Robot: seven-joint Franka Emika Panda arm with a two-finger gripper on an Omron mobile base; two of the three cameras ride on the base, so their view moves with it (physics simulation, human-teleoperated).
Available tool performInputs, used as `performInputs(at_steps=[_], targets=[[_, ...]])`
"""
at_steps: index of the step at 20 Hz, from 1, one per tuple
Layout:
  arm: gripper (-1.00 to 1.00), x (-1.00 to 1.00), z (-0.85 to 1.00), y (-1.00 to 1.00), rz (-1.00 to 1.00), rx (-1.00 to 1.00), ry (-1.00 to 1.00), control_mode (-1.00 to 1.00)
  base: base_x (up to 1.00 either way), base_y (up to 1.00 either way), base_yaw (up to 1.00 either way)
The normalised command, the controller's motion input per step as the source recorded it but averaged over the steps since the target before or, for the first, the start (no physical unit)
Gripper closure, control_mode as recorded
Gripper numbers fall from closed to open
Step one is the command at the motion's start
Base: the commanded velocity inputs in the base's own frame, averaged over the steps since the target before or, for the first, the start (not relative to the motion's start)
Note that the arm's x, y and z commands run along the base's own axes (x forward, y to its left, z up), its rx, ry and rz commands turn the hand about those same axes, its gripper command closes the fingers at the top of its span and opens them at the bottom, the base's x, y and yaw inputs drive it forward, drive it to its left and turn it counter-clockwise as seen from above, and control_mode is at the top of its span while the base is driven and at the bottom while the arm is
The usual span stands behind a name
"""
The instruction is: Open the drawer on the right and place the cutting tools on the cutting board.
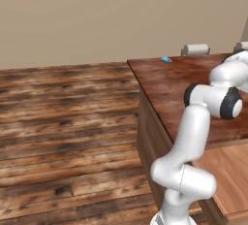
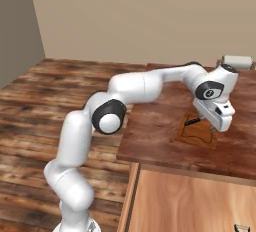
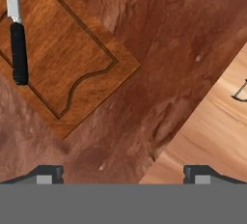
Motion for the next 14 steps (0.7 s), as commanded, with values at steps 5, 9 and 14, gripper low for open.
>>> performInputs(at_steps=[5,9,14], targets=[[-1.0,-1.0,0.0,0.37,0.0,-0.12,0.0,-1.0,0.0,0.0,0.0],[-1.0,-1.0,0.19,0.18,0.0,-0.11,-0.04,-1.0,0.0,0.0,0.0],[-1.0,-1.0,0.15,0.01,0.0,-0.12,-0.04,-1.0,0.0,0.0,0.0]])
